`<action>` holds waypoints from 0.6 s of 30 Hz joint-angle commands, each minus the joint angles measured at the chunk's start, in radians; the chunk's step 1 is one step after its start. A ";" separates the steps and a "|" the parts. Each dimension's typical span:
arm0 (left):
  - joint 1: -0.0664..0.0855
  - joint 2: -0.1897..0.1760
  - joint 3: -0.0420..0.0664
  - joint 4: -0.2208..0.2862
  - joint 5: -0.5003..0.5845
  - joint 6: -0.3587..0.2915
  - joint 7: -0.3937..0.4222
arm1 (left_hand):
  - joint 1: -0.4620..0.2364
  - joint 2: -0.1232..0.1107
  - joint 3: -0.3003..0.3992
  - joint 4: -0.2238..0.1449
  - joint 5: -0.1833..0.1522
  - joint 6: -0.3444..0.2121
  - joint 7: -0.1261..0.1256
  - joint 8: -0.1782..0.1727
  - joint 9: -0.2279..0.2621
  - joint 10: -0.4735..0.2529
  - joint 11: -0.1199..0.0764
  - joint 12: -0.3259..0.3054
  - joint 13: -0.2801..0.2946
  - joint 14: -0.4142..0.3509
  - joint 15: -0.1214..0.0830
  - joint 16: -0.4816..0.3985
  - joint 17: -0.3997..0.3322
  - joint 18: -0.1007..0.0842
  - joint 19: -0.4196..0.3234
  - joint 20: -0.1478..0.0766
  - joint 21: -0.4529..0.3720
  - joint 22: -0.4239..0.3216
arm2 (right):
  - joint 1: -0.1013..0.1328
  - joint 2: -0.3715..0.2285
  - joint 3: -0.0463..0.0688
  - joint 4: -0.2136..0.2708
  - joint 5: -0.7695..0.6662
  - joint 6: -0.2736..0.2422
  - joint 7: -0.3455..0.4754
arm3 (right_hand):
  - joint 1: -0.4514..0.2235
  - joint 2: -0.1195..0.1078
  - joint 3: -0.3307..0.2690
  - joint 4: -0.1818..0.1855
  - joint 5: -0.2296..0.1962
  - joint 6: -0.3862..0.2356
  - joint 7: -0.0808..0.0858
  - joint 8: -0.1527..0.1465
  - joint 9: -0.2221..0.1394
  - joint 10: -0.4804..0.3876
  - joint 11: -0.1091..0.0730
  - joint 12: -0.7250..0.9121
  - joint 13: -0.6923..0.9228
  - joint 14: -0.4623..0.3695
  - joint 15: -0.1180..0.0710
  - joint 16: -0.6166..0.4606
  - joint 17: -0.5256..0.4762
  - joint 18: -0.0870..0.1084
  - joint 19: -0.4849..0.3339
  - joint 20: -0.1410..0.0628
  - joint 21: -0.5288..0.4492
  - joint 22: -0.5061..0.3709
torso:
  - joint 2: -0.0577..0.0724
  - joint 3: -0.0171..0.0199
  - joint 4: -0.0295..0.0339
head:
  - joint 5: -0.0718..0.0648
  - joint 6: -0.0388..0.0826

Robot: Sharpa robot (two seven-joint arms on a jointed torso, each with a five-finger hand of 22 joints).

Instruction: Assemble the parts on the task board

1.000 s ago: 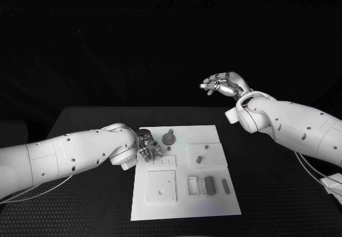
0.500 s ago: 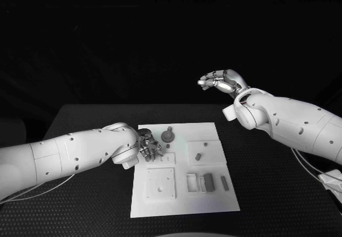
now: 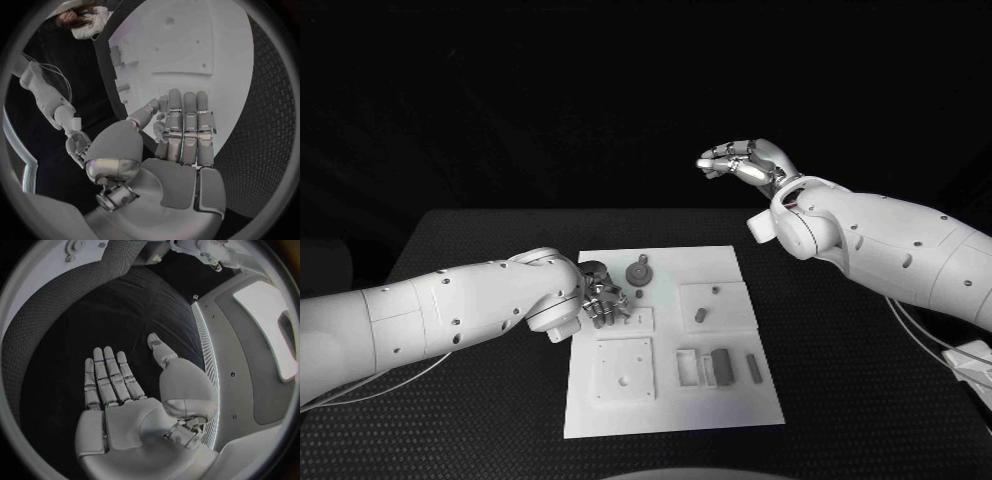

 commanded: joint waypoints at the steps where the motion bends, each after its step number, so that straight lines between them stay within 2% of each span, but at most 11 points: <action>1: 0.000 0.003 0.001 0.002 -0.004 0.021 -0.005 | -0.004 0.009 0.000 0.001 0.000 0.070 -0.065 0.002 0.001 0.000 -0.005 0.003 0.001 0.003 -0.007 0.004 0.000 -0.013 0.003 -0.007 0.001 0.002 | 0.001 0.002 0.001 0.000 0.010 0.029 0.007 | -0.009 0.002 -0.002 0.007 0.000 -0.007 0.049 -0.006 -0.001 -0.009 0.000 -0.004 -0.002 -0.006 0.000 -0.005 -0.001 -0.018 -0.007 0.000 -0.005 0.002 | 0.000 0.0002 0.0001 | 0.000 0.000; 18: -0.008 0.010 0.001 -0.003 -0.020 0.017 -0.016 | -0.006 0.010 0.002 -0.001 0.000 0.069 -0.065 -0.003 0.002 -0.005 -0.004 0.002 0.002 -0.001 -0.007 0.005 -0.002 -0.014 0.000 -0.007 0.000 0.005 | 0.001 0.005 0.001 -0.003 0.010 0.041 0.008 | -0.009 0.001 -0.002 0.010 0.000 -0.009 0.051 -0.003 -0.002 -0.006 0.000 -0.005 -0.014 -0.007 0.008 -0.008 -0.005 -0.022 -0.016 0.000 -0.007 0.012 | 0.000 -0.0006 0.0003 | 0.000 -0.008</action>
